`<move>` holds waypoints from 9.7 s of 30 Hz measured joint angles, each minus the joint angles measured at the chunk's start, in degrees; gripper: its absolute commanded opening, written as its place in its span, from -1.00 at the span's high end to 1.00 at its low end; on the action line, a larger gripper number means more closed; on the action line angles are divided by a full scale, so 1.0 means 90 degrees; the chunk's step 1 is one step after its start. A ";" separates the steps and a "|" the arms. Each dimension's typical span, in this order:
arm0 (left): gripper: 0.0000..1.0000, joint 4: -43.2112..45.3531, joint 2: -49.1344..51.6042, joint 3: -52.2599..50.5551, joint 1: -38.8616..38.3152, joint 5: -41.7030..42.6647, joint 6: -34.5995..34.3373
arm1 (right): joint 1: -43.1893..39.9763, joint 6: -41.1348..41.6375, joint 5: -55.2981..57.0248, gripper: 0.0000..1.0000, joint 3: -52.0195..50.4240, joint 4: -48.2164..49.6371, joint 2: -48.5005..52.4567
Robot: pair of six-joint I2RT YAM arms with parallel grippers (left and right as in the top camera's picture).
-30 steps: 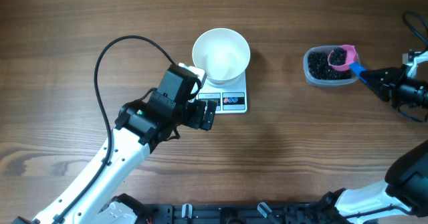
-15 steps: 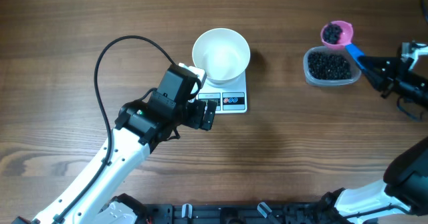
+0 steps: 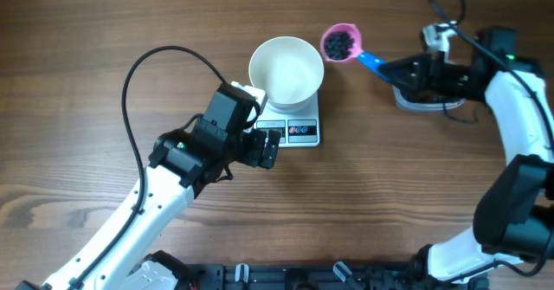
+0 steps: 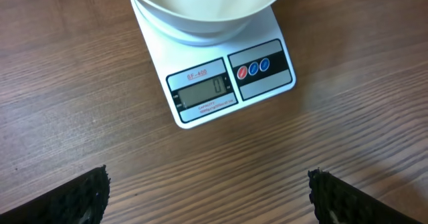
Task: Scoop item into bowl and weigh 150g on scale
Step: 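Lift the filled scoop and carry it over the white bowl, then tilt the scoop with the right gripper to pour beans into bowl, then carry the empty scoop back to the bean tub with the right gripper, then scoop beans again from the tub with the right gripper, then lift the filled scoop and move it over the white bowl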
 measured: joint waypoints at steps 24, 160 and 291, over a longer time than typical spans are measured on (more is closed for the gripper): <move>-1.00 -0.0002 0.0005 -0.0005 0.0000 0.0000 0.0000 | 0.2470 0.0624 0.4386 0.91 -0.0007 0.1770 -0.0474; -1.00 -0.0002 0.0005 -0.0010 0.0000 0.0000 0.0000 | -0.0420 -0.1651 0.6946 0.91 -0.1343 0.0702 -0.1360; -1.00 0.0002 0.0005 -0.0012 0.0000 0.0000 0.0000 | 0.0454 0.2283 0.0051 0.91 -0.1477 0.3672 -0.0661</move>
